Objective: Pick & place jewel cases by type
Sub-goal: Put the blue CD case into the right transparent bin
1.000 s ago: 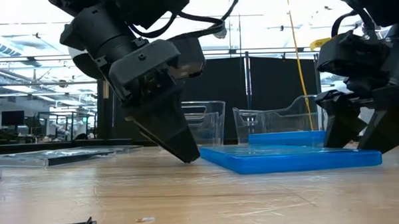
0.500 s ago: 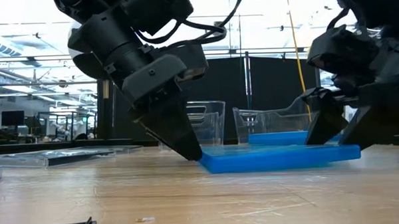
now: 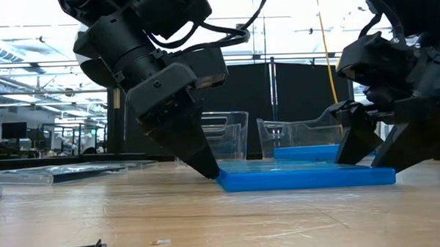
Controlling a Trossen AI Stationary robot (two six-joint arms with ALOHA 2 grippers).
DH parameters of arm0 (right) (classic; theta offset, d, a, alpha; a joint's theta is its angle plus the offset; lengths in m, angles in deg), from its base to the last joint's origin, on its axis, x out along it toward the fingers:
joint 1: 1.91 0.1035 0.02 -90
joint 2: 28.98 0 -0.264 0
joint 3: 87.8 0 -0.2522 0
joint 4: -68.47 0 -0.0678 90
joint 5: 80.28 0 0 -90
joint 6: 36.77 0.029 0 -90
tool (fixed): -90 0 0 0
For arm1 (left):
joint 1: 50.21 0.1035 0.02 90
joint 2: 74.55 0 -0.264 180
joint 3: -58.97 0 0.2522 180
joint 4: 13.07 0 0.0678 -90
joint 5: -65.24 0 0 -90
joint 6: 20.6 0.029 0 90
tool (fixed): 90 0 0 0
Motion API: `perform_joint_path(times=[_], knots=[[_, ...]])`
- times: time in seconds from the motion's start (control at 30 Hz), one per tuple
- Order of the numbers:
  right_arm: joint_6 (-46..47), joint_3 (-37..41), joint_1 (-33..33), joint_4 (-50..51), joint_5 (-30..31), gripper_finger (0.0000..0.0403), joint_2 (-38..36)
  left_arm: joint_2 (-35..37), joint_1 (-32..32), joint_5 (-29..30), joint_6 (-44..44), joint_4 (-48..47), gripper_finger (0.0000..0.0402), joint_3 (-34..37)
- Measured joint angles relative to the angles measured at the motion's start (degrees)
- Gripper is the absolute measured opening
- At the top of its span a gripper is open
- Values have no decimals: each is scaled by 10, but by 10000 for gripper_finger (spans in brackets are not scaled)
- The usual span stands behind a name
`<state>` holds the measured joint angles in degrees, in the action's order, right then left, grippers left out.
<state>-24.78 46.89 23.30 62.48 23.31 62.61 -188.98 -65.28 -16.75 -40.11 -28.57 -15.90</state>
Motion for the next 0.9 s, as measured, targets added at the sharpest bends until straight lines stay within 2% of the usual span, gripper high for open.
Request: perform_joint_path(times=[0.7, 0.9], knots=[[-102, -1, 19, 12, 9, 251, -13, 0, 0, 4, 6, -7, 216, -2], [-141, -3, 47, -14, 91, 251, -43, 0, 0, 4, 18, -13, 212, -2]])
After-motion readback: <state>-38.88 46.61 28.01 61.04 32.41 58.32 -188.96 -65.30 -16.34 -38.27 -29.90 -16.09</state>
